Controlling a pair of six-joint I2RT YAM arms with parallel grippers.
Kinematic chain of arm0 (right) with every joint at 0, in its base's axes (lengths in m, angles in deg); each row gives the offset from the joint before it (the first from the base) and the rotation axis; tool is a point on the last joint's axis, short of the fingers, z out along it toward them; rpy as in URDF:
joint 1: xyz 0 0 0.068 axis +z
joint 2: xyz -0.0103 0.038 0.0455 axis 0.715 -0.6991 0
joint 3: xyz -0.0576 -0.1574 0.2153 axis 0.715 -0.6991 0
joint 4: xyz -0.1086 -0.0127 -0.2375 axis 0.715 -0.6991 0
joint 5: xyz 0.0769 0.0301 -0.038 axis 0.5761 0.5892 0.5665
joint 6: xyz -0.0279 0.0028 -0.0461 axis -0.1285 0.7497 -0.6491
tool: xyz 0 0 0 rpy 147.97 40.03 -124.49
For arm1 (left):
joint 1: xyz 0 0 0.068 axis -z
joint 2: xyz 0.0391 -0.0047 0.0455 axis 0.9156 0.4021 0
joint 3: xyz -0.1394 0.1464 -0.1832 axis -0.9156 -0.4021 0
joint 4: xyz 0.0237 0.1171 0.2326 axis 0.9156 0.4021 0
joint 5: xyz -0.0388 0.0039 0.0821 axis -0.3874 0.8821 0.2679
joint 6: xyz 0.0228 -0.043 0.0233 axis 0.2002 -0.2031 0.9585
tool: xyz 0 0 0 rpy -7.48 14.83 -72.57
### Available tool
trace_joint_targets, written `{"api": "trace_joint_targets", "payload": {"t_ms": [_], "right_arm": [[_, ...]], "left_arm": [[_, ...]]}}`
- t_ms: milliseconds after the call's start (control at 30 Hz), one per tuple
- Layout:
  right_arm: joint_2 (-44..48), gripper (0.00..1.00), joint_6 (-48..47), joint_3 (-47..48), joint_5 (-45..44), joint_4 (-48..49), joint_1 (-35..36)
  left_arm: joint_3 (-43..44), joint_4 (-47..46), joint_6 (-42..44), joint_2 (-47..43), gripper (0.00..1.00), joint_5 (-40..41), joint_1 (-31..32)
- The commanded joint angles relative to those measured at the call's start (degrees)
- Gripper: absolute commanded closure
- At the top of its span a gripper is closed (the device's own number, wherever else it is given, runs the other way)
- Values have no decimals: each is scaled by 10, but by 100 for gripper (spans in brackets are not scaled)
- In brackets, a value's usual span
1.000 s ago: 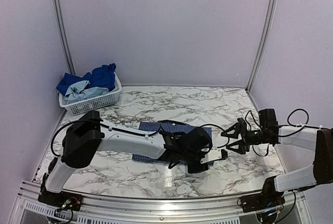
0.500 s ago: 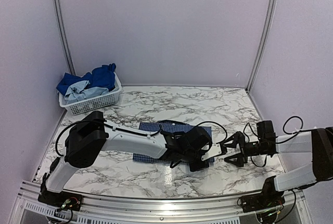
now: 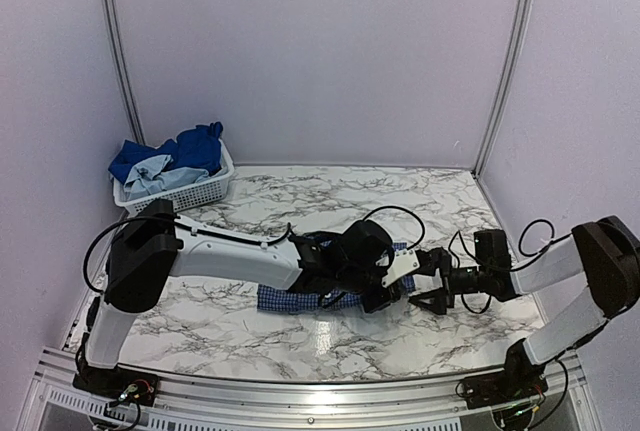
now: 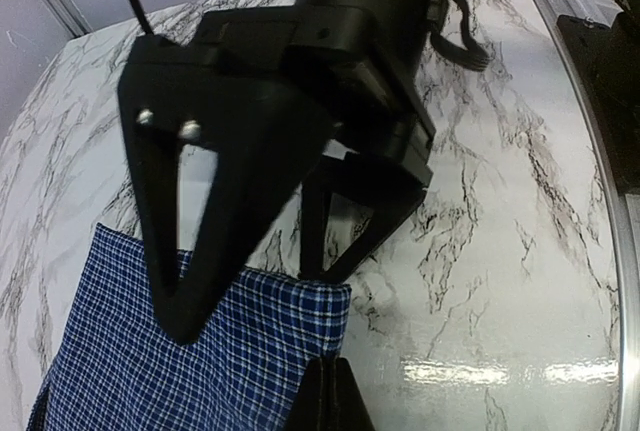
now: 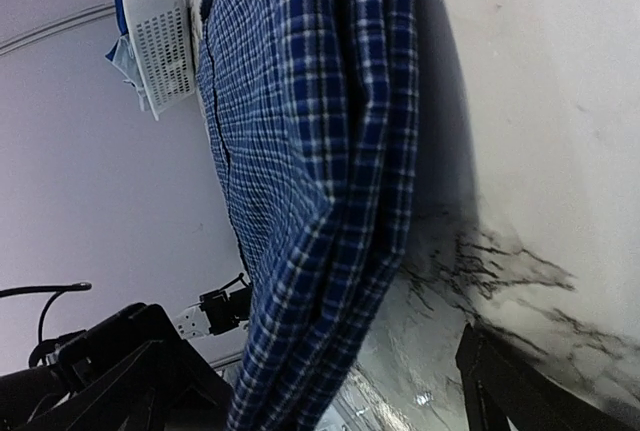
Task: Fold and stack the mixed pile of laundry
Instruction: Pass from the left arm to the right
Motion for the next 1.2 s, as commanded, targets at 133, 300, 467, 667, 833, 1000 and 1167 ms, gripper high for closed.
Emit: {"api": "trace_joint_targets", "payload": {"t_ms": [133, 300, 467, 667, 833, 1000, 1167], "right_arm": [[-143, 14, 125, 60, -53, 147, 55], [-208, 28, 156, 89, -48, 188, 65], [-251, 51, 177, 110, -39, 216, 82], [-247, 98, 131, 131, -38, 141, 86], [-184, 100, -46, 205, -58, -111, 78], [-135, 100, -260, 304, -137, -412, 43], [-100, 100, -406, 360, -204, -578, -24]], "left_arm": [[-31, -36, 5, -46, 100, -21, 2], [-50, -45, 9, -59, 100, -26, 2], [-69, -59, 11, -69, 100, -21, 2], [-81, -60, 6, -83, 100, 0, 2], [-103, -55, -72, -134, 39, 53, -16], [-139, -22, -175, -208, 6, 57, -65], [-170, 4, -223, -246, 1, 72, -101]]}}
